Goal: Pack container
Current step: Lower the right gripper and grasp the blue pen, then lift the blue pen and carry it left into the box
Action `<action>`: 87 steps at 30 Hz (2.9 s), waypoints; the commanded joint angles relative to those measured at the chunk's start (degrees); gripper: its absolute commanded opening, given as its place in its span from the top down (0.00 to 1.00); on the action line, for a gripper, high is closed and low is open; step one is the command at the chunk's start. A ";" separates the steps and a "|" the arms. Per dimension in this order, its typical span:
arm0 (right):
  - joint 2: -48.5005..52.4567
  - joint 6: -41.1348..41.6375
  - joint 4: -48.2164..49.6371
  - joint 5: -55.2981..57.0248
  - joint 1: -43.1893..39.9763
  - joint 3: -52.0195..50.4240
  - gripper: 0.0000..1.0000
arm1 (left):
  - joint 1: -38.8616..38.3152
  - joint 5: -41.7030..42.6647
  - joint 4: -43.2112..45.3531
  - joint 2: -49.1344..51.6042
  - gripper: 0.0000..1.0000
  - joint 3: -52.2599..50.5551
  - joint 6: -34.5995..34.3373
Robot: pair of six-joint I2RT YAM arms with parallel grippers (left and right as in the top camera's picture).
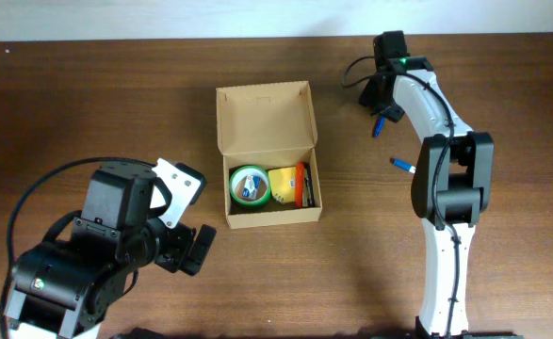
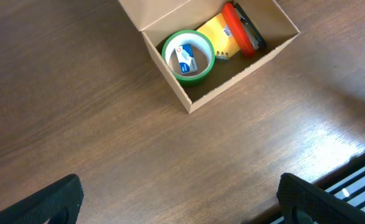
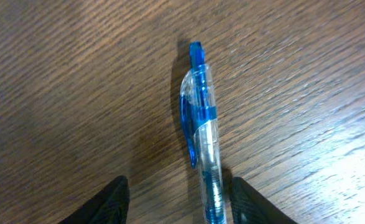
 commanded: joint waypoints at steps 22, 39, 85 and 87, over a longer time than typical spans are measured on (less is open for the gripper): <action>1.27 0.46 -3.78 -1.46 -0.42 0.28 0.96 | -0.07 0.81 0.13 0.00 0.00 1.01 0.94; -11.52 -4.04 -13.99 -7.17 -0.31 5.25 0.96 | -0.07 0.81 0.13 0.00 0.01 1.01 0.94; -27.26 -90.12 -27.08 -15.85 29.66 -1.86 0.96 | -0.07 0.81 0.13 0.00 0.00 1.01 0.94; -27.26 -92.52 -24.63 -15.82 29.62 -4.07 0.96 | -0.07 0.81 0.13 0.00 0.00 1.01 0.94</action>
